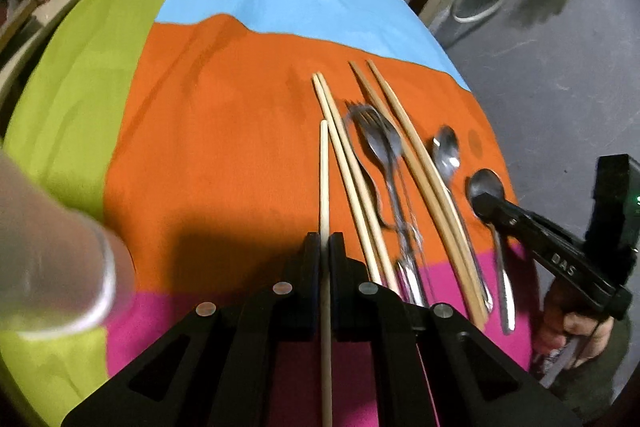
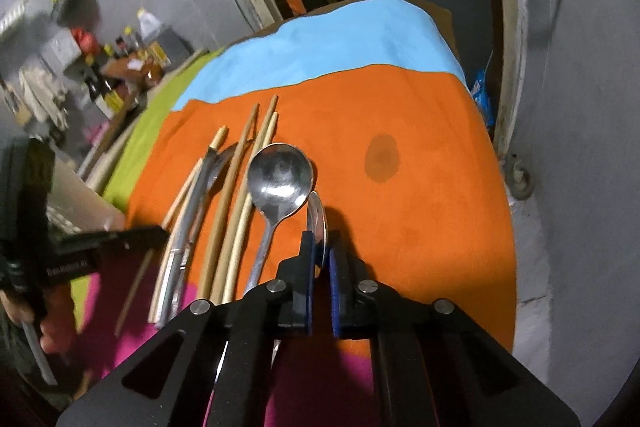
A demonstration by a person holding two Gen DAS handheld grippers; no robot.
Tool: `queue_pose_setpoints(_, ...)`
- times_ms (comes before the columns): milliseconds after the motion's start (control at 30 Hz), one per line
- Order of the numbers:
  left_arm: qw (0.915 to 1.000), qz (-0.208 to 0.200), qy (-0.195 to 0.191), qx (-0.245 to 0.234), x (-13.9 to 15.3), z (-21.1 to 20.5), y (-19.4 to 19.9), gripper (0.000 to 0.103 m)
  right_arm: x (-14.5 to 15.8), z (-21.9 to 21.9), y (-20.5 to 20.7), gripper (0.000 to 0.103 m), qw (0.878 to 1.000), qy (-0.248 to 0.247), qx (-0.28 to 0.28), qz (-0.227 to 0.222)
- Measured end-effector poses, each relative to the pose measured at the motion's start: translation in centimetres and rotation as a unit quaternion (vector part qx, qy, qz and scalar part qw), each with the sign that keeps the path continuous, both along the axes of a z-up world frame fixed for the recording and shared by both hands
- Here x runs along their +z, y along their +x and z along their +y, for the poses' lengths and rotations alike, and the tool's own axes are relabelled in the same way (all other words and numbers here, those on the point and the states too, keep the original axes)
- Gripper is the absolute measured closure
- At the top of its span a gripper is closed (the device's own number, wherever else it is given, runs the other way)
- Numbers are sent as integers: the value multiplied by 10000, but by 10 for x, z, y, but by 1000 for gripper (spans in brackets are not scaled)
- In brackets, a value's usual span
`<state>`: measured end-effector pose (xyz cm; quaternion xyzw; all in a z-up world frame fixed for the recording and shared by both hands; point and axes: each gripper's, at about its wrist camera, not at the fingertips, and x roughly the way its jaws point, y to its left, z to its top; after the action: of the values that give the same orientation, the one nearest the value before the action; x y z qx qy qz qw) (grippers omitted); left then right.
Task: Organize utensils
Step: 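Carry the chopstick with the left gripper over the white caddy and lower it in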
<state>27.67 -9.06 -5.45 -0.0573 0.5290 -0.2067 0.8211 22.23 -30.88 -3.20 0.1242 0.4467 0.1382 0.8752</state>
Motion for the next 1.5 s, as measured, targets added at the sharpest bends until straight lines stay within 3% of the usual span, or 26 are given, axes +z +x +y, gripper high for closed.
queue_pose_setpoints(233, 9985, -535, -92, -100, 12, 1, -43, 100, 6, -4, -35, 100, 9981, 412, -284, -359)
queue_pose_setpoints(467, 9852, -1688, -222, 197, 42, 10, -82, 100, 43, 23, -76, 100, 9866, 186, -435, -1560)
queue_pose_setpoints(633, 9652, -2531, -282, 588, 69, 22, -102, 100, 70, 56, -90, 101, 9701, -10, -461, -2384)
queue_pose_setpoints(1033, 9155, -3794, -586, 1201, 147, 90, -109, 100, 136, 140, -76, 101, 9147, 166, -280, -4028)
queue_pose_setpoints(1133, 8998, -4125, -495, 1331, 169, 113, -108, 100, 150, 163, -64, 101, 9045, 244, -159, -4255)
queue_pose_setpoints(1267, 8870, -4339, -348, 1543, 182, 146, -96, 100, 161, 188, -46, 101, 8964, 428, -71, -4410)
queue_pose_setpoints(1433, 8656, -4566, -252, 2040, 180, 192, -81, 100, 162, 214, -28, 101, 8899, 607, 62, -4520)
queue_pose_setpoints(1500, 8610, -4556, -295, 2242, 176, 211, -74, 100, 157, 226, -22, 101, 8884, 561, 85, -4555)
